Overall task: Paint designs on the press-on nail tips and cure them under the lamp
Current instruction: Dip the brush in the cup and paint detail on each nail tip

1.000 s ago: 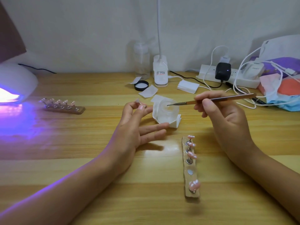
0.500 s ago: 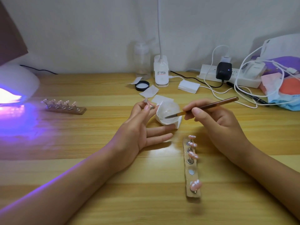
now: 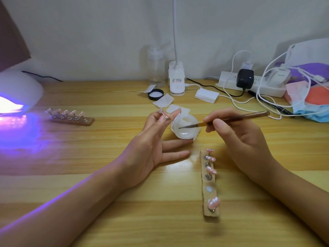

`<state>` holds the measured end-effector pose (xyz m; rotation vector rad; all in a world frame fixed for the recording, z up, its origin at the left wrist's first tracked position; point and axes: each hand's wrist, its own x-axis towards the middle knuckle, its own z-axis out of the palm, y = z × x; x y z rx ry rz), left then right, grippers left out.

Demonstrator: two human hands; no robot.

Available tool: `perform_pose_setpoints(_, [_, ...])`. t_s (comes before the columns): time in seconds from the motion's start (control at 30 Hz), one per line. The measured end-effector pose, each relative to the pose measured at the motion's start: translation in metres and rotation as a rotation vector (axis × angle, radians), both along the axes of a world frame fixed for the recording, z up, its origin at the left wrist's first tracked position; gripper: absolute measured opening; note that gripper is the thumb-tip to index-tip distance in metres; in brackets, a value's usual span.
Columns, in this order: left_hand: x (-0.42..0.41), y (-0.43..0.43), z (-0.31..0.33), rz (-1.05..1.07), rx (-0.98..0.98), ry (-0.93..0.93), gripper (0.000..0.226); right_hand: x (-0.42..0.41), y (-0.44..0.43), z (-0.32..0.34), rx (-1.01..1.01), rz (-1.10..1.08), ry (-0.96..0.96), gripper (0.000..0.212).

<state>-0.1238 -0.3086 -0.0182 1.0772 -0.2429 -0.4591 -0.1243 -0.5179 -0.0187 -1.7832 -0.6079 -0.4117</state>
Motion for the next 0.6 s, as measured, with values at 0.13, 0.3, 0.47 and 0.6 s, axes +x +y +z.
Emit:
perform_pose_setpoints(0.13, [-0.0015,-0.0031,-0.0017,0.030,0.019,-0.025,0.011,-0.0001,0.0030,-0.0023,-0.214,-0.036,-0.215,0.016])
perform_pose_setpoints(0.3, [-0.0026,-0.0060,-0.0047,0.058,0.047,-0.059,0.009,0.0024,0.0028,-0.0061,-0.328,-0.046,-0.222,0.020])
perform_pose_setpoints(0.47, [-0.0014,-0.0066,-0.0060,0.070,0.034,-0.054,0.006,0.0034,0.0024,-0.0058,-0.299,-0.032,-0.140,0.020])
perform_pose_setpoints(0.6, [-0.0005,-0.0042,-0.0038,0.072,-0.014,-0.008,0.017,0.0015,0.0001,-0.0016,-0.118,-0.054,-0.131,0.015])
